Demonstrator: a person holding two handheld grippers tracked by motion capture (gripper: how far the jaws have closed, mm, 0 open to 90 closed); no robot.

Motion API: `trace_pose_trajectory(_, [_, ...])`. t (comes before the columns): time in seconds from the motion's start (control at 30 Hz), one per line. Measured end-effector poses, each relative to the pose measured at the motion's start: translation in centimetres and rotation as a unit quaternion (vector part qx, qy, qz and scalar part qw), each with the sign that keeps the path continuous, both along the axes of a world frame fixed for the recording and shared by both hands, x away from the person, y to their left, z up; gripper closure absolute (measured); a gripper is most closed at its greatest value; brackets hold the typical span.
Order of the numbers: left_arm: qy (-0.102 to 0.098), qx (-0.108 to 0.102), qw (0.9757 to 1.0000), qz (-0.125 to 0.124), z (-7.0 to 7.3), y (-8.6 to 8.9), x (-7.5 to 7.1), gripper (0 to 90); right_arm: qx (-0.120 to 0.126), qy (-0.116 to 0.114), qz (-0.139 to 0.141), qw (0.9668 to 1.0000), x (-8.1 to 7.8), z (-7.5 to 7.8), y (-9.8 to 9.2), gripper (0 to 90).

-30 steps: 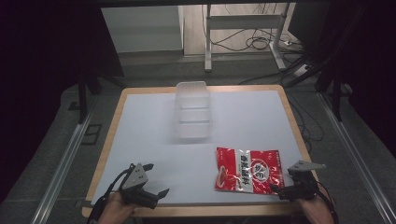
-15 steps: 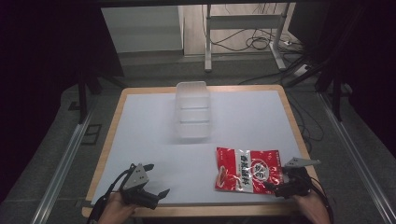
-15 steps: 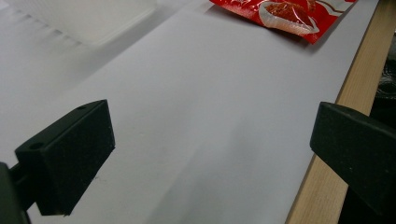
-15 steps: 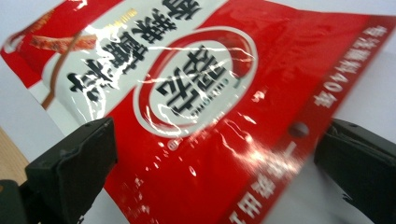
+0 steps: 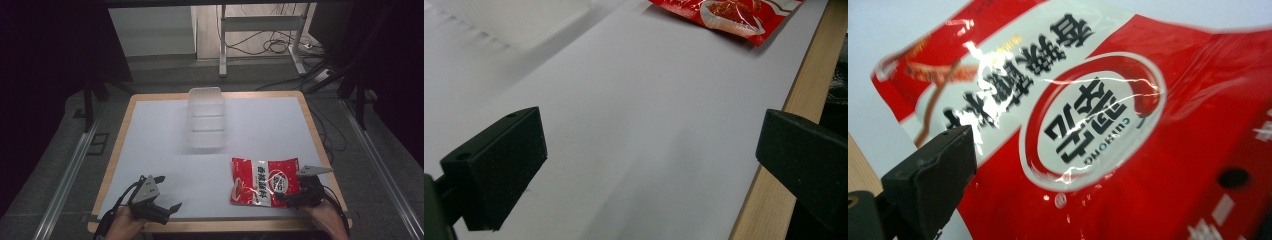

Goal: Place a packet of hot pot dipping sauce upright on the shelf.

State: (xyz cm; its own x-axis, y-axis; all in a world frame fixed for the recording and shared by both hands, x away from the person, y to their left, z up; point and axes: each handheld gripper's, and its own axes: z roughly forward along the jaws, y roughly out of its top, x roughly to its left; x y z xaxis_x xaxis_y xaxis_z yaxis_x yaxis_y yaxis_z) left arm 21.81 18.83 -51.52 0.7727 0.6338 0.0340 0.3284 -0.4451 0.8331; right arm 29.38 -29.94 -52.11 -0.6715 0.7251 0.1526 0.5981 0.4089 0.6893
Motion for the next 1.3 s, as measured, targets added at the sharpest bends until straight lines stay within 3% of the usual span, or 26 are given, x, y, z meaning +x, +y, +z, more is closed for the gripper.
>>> trace_pose_trajectory(0.13, [0.0, 0.0, 1.0, -0.001, 0.0, 0.0, 0.0, 0.0, 0.001, 0.005, -0.008, 1.0, 0.3, 0.1, 0.5, 2.9])
trace_pose_trajectory(0.2, [0.0, 0.0, 1.0, -0.001, 0.0, 0.0, 0.0, 0.0, -0.009, 0.003, -0.016, 0.9998, 0.6, 0.4, 0.7, 12.3])
trace_pose_trajectory(0.23, [0.0, 0.0, 1.0, -0.001, 0.0, 0.0, 0.0, 0.0, -0.009, 0.003, -0.016, 0.9998, 0.6, 0.4, 0.7, 12.3])
trace_pose_trajectory(0.27, [0.0, 0.0, 1.0, -0.001, 0.0, 0.0, 0.0, 0.0, -0.012, 0.005, -0.025, 0.9996, 0.7, 0.5, 0.8, 19.9])
trace_pose_trajectory(0.3, [0.0, 0.0, 1.0, -0.001, 0.0, 0.0, 0.0, 0.0, -0.012, 0.007, -0.037, 0.9992, 0.9, 0.9, 0.8, 36.1])
trace_pose_trajectory(0.33, [0.0, 0.0, 1.0, -0.001, 0.0, 0.0, 0.0, 0.0, -0.015, 0.006, -0.04, 0.9991, 1.0, 1.0, 0.7, 44.4])
trace_pose_trajectory(0.37, [0.0, 0.0, 1.0, -0.001, 0.0, 0.0, 0.0, 0.0, -0.015, 0.006, -0.04, 0.9991, 1.0, 1.0, 0.7, 44.4])
trace_pose_trajectory(0.43, [0.0, 0.0, 1.0, 0.0, 0.0, 0.0, 0.0, 0.0, -0.023, 0.002, -0.045, 0.9987, 1.0, 1.4, 0.8, 65.3])
trace_pose_trajectory(0.6, [-0.003, -0.005, 1.0, 0.008, 0.0, 0.1, 0.0, 0.0, -0.004, -0.013, -0.044, 0.9989, 0.6, 2.5, 0.9, 86.1])
trace_pose_trajectory(0.83, [-0.01, -0.014, 0.9998, 0.013, 0.1, 0.3, 0.0, 0.0, 0.001, -0.026, -0.053, 0.9983, 0.7, 3.9, 1.7, 87.4])
trace_pose_trajectory(1.3, [-0.023, -0.032, 0.9992, 0.007, 0.2, 0.5, -0.1, 0.0, 0.03, -0.033, -0.034, 0.9984, 1.7, 7.4, 2.6, 87.6])
